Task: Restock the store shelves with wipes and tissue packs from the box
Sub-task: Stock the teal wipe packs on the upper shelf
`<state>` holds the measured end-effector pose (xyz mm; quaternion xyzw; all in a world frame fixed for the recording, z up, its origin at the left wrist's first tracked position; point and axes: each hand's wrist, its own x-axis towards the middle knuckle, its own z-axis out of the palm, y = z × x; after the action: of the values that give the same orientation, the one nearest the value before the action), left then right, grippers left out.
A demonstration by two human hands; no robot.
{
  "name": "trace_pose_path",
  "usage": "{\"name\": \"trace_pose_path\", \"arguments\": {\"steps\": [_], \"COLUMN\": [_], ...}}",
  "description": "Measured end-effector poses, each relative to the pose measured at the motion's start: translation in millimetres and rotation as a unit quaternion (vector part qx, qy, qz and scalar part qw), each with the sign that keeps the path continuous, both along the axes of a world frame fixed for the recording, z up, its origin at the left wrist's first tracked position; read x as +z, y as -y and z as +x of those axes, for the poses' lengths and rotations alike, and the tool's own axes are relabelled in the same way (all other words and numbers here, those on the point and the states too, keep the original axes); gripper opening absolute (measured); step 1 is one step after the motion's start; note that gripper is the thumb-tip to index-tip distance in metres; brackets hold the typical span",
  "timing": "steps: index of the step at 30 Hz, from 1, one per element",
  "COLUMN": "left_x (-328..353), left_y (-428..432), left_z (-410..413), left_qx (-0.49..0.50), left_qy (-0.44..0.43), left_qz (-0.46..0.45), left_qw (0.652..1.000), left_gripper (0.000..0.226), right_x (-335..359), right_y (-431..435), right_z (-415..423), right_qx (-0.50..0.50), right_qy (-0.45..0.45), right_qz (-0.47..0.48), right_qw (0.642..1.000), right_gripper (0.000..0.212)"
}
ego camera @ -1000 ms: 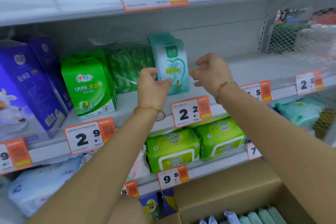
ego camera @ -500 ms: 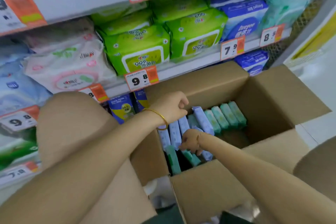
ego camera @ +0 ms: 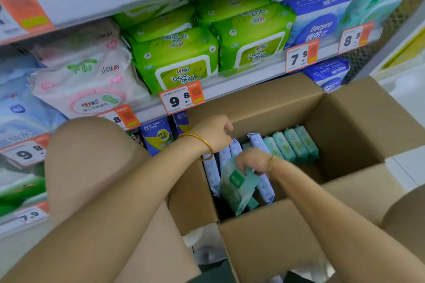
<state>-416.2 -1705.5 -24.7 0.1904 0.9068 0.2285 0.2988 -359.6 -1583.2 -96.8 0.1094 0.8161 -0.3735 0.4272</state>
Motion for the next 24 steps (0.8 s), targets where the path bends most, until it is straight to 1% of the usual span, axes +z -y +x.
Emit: {"name": "trace_pose_path", "arguments": {"steps": [1, 2, 3, 4, 6, 8, 10, 12, 13, 14, 15, 16, 18, 19, 21, 23, 24], "left_x": [0, 2, 2, 3, 7, 10, 17, 26, 32, 39, 48, 59, 85, 100, 132, 165, 181], "left_y": [3, 5, 7, 7, 8, 8, 7, 8, 9, 11, 13, 14, 17, 18, 21, 25, 28], "left_z": [-1, 0, 1, 3, 7, 9, 10, 10, 10, 9, 7, 7, 4, 3, 3, 0, -3], "left_qx": [0.005, -0.002, -0.018, -0.037, -0.041, -0.003, 0.031, 0.066, 0.085, 0.105, 0.125, 0.141, 0.169, 0.176, 0.172, 0.168, 0.169], "left_qy": [0.032, 0.075, 0.117, 0.147, 0.16, 0.163, 0.172, 0.185, 0.183, 0.173, 0.158, 0.14, 0.103, 0.085, 0.033, -0.006, -0.012], "left_qz": [-0.007, -0.011, -0.005, 0.003, 0.035, 0.104, 0.178, 0.237, 0.263, 0.286, 0.309, 0.329, 0.373, 0.395, 0.432, 0.475, 0.496], "left_qw": [0.999, 0.997, 0.993, 0.988, 0.986, 0.981, 0.968, 0.951, 0.944, 0.936, 0.929, 0.923, 0.906, 0.898, 0.884, 0.864, 0.852], "left_gripper": [0.043, 0.049, 0.054, 0.054, 0.041, 0.035, 0.023, 0.019, 0.02, 0.022, 0.023, 0.023, 0.021, 0.021, 0.023, 0.013, 0.006], "right_x": [15, 31, 48, 63, 83, 96, 100, 100, 100, 105, 111, 121, 146, 161, 196, 233, 250], "right_y": [-14, -26, -37, -46, -62, -69, -73, -75, -76, -75, -72, -67, -55, -49, -38, -29, -26], "right_z": [-6, -10, -12, -13, -15, -14, -16, -14, -11, -6, -2, 2, 6, 5, 2, -6, -12], "right_qx": [-0.075, -0.142, -0.189, -0.227, -0.253, -0.274, -0.323, -0.375, -0.377, -0.362, -0.334, -0.295, -0.217, -0.188, -0.157, -0.154, -0.164], "right_qy": [-0.013, -0.022, -0.023, -0.026, -0.039, -0.062, -0.088, -0.112, -0.121, -0.121, -0.123, -0.13, -0.177, -0.218, -0.305, -0.359, -0.378], "right_qz": [-0.033, -0.071, -0.118, -0.162, -0.227, -0.26, -0.279, -0.323, -0.349, -0.374, -0.385, -0.387, -0.365, -0.35, -0.329, -0.334, -0.339], "right_qw": [0.997, 0.987, 0.975, 0.96, 0.94, 0.924, 0.9, 0.861, 0.849, 0.845, 0.852, 0.864, 0.888, 0.891, 0.88, 0.858, 0.846], "right_gripper": [0.022, 0.02, 0.012, 0.008, 0.026, 0.016, 0.01, 0.018, 0.027, 0.039, 0.05, 0.052, 0.038, 0.032, 0.031, 0.038, 0.041]}}
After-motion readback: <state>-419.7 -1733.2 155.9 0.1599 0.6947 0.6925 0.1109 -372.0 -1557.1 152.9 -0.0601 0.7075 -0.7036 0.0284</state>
